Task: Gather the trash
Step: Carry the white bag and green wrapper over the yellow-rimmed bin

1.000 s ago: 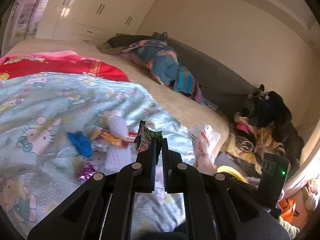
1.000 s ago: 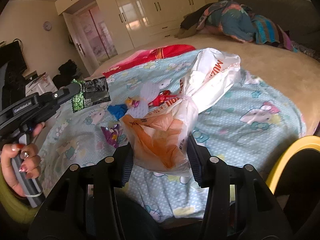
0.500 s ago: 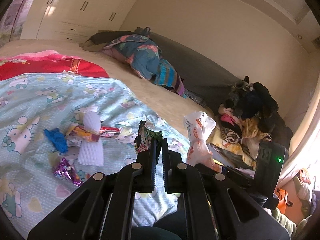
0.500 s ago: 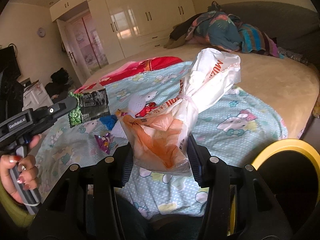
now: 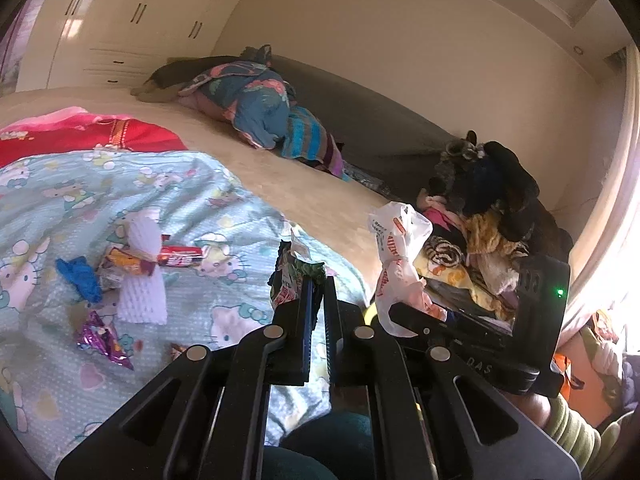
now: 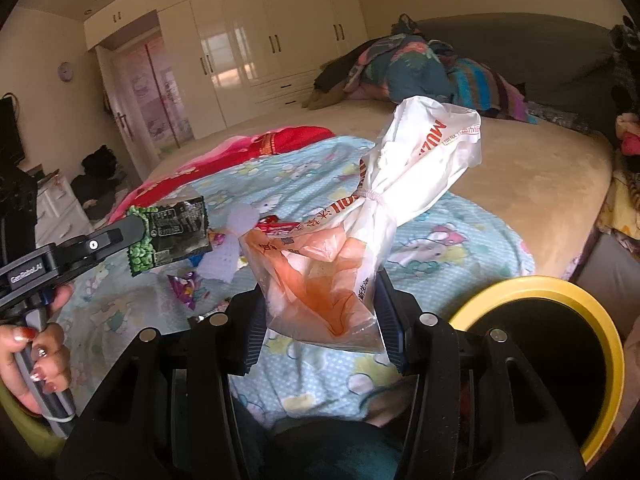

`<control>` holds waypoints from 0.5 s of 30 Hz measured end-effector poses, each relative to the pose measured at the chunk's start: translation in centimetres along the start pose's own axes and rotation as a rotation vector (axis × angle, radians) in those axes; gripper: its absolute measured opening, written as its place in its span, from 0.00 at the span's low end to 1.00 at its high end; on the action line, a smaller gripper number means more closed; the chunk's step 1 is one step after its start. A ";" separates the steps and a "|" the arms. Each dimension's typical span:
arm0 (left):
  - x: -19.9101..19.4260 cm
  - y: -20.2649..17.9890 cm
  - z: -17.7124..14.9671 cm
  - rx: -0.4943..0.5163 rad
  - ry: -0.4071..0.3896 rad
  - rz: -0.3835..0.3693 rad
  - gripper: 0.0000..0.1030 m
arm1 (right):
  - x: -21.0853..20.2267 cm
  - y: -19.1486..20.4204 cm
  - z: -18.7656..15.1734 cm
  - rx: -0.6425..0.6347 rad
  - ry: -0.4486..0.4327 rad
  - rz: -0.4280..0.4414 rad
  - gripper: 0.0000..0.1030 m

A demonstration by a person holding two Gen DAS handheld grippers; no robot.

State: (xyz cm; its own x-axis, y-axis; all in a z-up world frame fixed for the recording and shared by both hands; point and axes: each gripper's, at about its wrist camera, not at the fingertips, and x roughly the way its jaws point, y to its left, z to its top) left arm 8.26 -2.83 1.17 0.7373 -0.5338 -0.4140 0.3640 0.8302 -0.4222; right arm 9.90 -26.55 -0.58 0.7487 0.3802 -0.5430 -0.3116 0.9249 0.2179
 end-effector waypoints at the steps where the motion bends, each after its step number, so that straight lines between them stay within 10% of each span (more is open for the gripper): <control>1: 0.0 -0.2 0.0 0.003 0.002 -0.004 0.05 | -0.1 -0.2 -0.1 0.002 -0.001 -0.008 0.40; 15: 2.8 -4.5 -1.9 0.079 0.076 -0.080 0.05 | -1.8 -6.0 -0.3 0.085 0.007 -0.133 0.40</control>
State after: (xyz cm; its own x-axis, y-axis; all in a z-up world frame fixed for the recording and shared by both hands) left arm 7.63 -8.39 0.42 0.6599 -0.6067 -0.4433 0.4655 0.7932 -0.3926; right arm 10.26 -32.84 -1.13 0.7757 0.2545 -0.5776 -0.1591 0.9644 0.2113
